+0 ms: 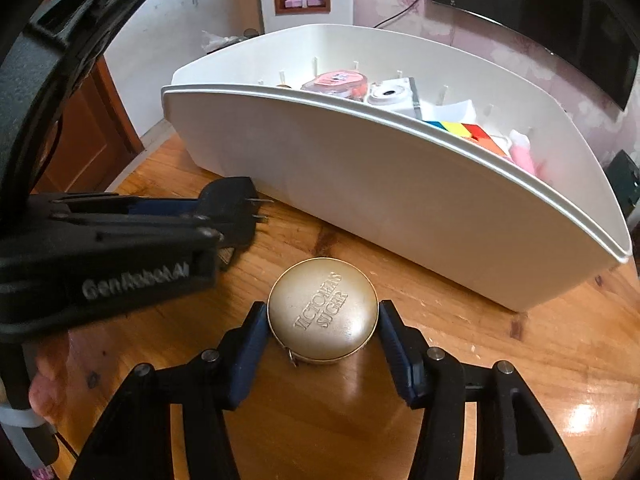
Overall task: Organize rigid objects
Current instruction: 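Grasp the gold round compact with the right tool while the left tool grasps the black plug adapter, then carry the compact and black adapter into the white bin and release both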
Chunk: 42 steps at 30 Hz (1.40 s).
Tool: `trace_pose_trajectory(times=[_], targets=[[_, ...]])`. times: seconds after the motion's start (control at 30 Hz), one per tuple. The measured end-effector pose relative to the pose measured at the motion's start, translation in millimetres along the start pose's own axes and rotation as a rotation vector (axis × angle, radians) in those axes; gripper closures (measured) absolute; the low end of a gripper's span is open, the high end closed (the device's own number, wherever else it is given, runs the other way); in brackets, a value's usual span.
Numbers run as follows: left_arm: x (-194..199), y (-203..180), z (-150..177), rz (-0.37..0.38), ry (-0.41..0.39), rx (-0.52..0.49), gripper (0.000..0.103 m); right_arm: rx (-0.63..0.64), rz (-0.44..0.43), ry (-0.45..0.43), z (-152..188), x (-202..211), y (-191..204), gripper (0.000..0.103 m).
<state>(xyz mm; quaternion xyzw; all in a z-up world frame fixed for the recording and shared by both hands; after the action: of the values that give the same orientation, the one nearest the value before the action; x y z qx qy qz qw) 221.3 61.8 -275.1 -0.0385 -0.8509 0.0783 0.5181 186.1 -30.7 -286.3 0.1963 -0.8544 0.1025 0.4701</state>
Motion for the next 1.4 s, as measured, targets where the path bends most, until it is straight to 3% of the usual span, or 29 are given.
trace_pose_trajectory(times=[0.23,0.37,0.47,0.67,0.83,0.93,1.03,1.4], targets=[[44,-13,7,0.048,-0.027,-0.038,0.058,-0.054,-0.005,-0.006,5,34,-18,0.048],[88,-31,-9,0.082,-0.084,-0.098,0.058,-0.088,0.004,-0.033,-4,69,-35,0.048],[119,-46,-31,0.094,-0.126,-0.142,0.058,-0.076,0.063,-0.071,-21,98,-44,0.048],[156,-65,-84,0.059,-0.219,-0.211,0.058,-0.084,0.159,-0.192,-80,158,-59,0.048],[147,-62,-128,0.034,-0.236,-0.181,0.058,-0.138,0.211,-0.268,-142,187,-87,0.048],[125,-54,-146,0.004,-0.231,-0.167,0.058,-0.138,0.261,-0.271,-167,178,-101,0.048],[99,-47,-151,-0.012,-0.200,-0.145,0.058,-0.137,0.294,-0.217,-178,148,-113,0.048],[15,-27,-137,-0.040,-0.059,-0.085,0.058,-0.174,0.257,0.022,-141,36,-122,0.048]])
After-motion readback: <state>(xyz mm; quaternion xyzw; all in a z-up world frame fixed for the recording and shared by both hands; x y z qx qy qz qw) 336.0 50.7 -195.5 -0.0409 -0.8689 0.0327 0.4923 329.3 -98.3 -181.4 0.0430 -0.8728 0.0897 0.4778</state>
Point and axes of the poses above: each gripper's, at about its wrist camera, not at the fingertips, and x roughly against the way its jaws point, y to its left, z to its underside, the point moved 8 cm from there along -x, roughly the way its jaws point
